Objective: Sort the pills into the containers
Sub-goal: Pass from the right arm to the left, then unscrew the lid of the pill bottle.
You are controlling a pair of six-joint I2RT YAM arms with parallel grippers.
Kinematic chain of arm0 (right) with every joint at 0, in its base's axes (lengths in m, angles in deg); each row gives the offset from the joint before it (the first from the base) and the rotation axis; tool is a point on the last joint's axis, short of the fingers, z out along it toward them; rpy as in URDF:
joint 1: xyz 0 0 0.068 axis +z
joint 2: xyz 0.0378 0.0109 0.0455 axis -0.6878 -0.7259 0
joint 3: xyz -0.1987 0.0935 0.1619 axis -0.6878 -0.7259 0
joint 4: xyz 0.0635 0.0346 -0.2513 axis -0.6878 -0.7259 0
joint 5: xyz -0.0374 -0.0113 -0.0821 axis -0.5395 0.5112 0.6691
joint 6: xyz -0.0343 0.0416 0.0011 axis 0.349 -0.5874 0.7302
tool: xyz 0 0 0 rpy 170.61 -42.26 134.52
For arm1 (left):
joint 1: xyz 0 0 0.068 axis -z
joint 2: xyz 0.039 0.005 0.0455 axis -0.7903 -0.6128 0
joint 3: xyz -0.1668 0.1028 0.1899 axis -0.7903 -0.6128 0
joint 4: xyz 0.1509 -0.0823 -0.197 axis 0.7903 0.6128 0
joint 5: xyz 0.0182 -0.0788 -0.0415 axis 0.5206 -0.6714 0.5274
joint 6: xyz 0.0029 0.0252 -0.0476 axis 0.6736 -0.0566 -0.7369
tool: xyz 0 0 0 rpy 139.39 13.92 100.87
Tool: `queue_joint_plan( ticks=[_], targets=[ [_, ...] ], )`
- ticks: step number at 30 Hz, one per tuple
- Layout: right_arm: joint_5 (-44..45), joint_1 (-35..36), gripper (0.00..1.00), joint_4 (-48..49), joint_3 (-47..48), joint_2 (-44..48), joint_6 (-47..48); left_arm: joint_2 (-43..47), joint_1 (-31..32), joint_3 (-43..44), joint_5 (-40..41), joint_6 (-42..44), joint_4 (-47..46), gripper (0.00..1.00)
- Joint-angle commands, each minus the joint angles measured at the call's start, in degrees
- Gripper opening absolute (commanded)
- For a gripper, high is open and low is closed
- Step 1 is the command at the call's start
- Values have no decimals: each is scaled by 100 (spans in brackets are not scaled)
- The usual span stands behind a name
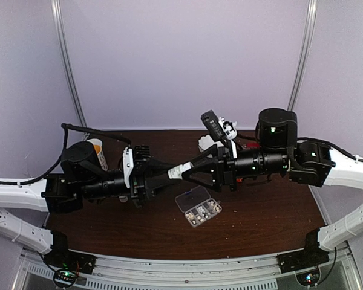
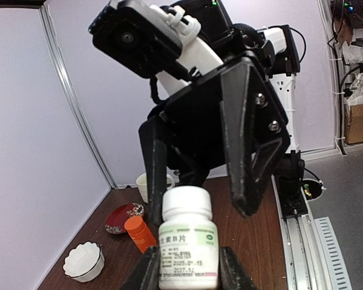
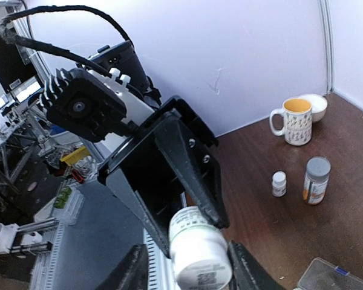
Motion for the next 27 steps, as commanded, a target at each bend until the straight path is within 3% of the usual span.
queue_joint_plan(
  ticks=[1, 3, 6, 12, 17, 22, 27],
  targets=[
    [-275, 35, 60, 61, 4, 107, 1101, 101, 3, 185, -69, -205, 55, 9],
    [-257, -2, 70, -215, 162, 131, 1305, 124, 0, 172, -172, -193, 142, 8],
    [-295, -131, 73, -624, 408, 134, 1307, 247, 2, -14, -240, -120, -27, 7],
    [-183, -235, 71, -1493, 666, 57, 1332, 504, 4, -432, -516, 66, -420, 2],
    [-520, -230, 73, -1535, 807, -97, 926, 539, 2, -450, -712, 312, -272, 0],
    [-667, -237, 70, -1532, 863, -226, 578, 426, -3, -365, -499, 531, -28, 0],
    [-625, -233, 59, -1542, 889, -387, 507, 338, 5, -343, -485, 647, -44, 0]
  ],
)
